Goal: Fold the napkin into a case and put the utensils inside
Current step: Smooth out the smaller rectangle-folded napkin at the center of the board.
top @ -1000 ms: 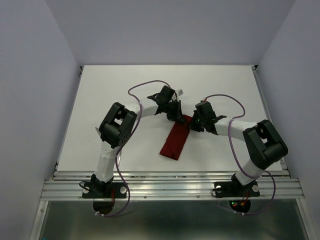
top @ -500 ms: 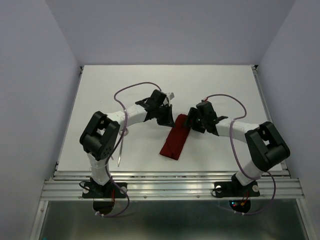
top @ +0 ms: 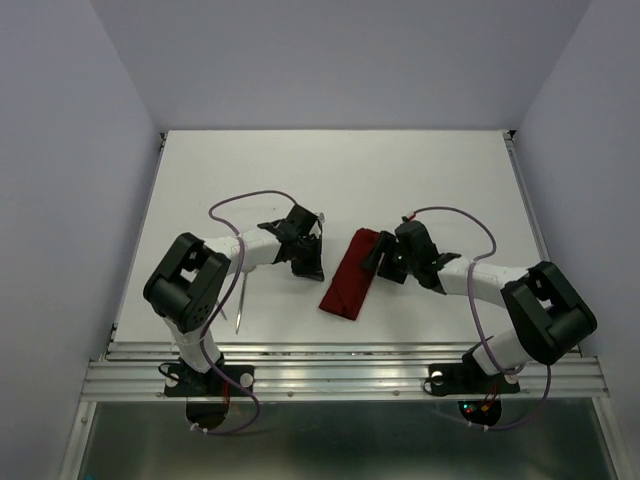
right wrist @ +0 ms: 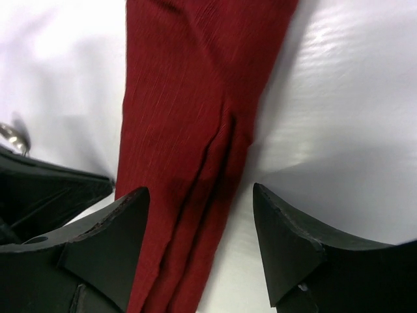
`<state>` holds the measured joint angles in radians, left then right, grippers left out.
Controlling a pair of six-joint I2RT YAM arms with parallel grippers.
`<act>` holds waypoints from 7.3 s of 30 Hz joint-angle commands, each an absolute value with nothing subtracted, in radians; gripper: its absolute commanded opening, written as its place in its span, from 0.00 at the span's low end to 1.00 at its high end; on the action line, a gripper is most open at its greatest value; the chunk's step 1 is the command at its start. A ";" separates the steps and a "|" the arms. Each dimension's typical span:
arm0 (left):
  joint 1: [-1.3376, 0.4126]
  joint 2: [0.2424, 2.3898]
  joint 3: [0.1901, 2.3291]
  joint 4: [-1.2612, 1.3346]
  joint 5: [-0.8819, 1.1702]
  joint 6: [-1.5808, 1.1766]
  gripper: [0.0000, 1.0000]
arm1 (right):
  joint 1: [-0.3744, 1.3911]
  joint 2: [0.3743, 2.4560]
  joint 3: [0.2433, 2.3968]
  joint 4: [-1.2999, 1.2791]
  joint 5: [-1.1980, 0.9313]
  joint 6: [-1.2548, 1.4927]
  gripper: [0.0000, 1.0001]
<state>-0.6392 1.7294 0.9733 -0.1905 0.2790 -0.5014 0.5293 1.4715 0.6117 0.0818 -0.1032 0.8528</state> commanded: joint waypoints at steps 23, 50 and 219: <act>-0.716 1.697 0.956 -0.207 0.334 -0.548 0.00 | 0.666 1.459 0.511 0.083 -0.089 0.988 0.18; -0.747 1.586 0.825 -0.265 0.373 -0.531 0.00 | 0.738 1.362 0.457 0.003 -0.233 0.939 0.68; -0.612 2.079 1.496 -0.232 0.341 -0.520 0.00 | 0.543 1.865 1.282 -0.216 -0.058 0.338 0.29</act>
<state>-0.6197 2.0819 1.4845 -0.2520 0.3172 -0.5182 0.5320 1.8538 1.2304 -0.2070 -0.0746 0.3679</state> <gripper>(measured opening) 0.026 0.297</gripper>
